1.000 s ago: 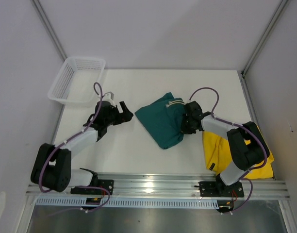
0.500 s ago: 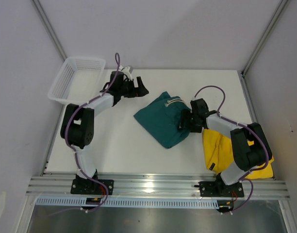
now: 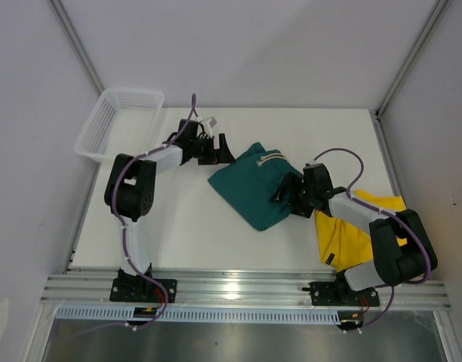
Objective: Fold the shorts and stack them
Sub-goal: Fold the shorts
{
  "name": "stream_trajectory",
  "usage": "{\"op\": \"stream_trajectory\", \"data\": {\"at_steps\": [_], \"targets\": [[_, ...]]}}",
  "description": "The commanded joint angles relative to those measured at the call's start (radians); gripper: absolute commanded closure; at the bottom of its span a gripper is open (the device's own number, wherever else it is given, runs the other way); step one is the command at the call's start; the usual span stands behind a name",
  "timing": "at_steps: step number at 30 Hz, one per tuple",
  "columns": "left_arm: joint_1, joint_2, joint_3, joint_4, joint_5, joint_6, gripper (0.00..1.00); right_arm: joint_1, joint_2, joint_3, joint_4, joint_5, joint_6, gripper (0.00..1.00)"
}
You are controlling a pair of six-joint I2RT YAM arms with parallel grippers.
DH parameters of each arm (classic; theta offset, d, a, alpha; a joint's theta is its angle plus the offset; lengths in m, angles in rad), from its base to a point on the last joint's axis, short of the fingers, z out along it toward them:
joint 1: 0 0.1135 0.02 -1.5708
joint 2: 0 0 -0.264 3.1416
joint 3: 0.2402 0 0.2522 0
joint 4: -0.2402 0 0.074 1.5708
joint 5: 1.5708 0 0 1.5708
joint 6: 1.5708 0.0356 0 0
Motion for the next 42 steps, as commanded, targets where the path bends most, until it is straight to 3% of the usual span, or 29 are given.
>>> {"op": "stream_trajectory", "data": {"at_steps": [1, 3, 4, 6, 9, 10, 12, 17, 19, 21, 22, 25, 32, 37, 42], "targets": [[-0.009, 0.007, 0.023, 0.017, 0.047, 0.011, 0.01, 0.028, -0.002, 0.012, 0.035, 0.005, 0.12, 0.01], [-0.02, 0.006, 0.015, 0.023, 0.044, 0.008, 0.01, 0.047, 0.005, 0.003, 0.036, 0.044, 0.15, 0.05], [-0.023, 0.007, 0.006, 0.027, 0.041, 0.003, 0.01, 0.051, 0.009, -0.005, 0.053, 0.061, 0.172, 0.14], [-0.029, 0.012, 0.001, 0.033, 0.046, 0.002, 0.01, 0.053, 0.013, -0.017, 0.065, 0.068, 0.183, 0.18], [-0.04, 0.03, 0.009, 0.029, 0.043, 0.003, 0.01, 0.053, 0.016, -0.014, 0.055, 0.089, 0.179, 0.33], [-0.044, 0.036, 0.013, 0.018, 0.034, 0.008, 0.02, 0.053, 0.013, -0.017, 0.046, 0.103, 0.179, 0.46], [-0.047, 0.041, 0.022, 0.004, 0.024, 0.01, 0.02, 0.047, 0.001, -0.02, 0.035, 0.114, 0.173, 0.58], [-0.049, 0.05, 0.024, -0.017, 0.009, 0.013, 0.07, 0.037, -0.007, -0.023, 0.024, 0.129, 0.153, 0.64], [-0.052, 0.056, 0.022, -0.02, 0.003, 0.014, 0.1, 0.028, -0.002, -0.022, 0.024, 0.127, 0.141, 0.74], [-0.053, 0.061, 0.021, -0.02, 0.001, 0.016, 0.11, 0.024, 0.001, -0.013, 0.018, 0.126, 0.127, 0.78], [-0.058, 0.064, 0.021, -0.017, 0.0, 0.016, 0.12, 0.021, 0.005, -0.01, 0.016, 0.12, 0.11, 0.9], [-0.066, 0.081, 0.035, -0.031, -0.022, 0.019, 0.18, 0.014, 0.013, 0.0, 0.006, 0.124, 0.081, 1.0], [-0.104, 0.087, 0.047, -0.037, -0.025, 0.051, 0.56, 0.014, 0.044, 0.036, -0.013, 0.132, 0.022, 1.0], [-0.096, -0.04, -0.141, 0.108, -0.129, -0.01, 0.65, 0.028, 0.111, 0.134, -0.076, 0.141, -0.074, 1.0], [-0.099, -0.261, -0.447, 0.311, -0.279, -0.149, 0.7, 0.062, 0.196, 0.248, -0.151, 0.183, -0.183, 1.0]]}}
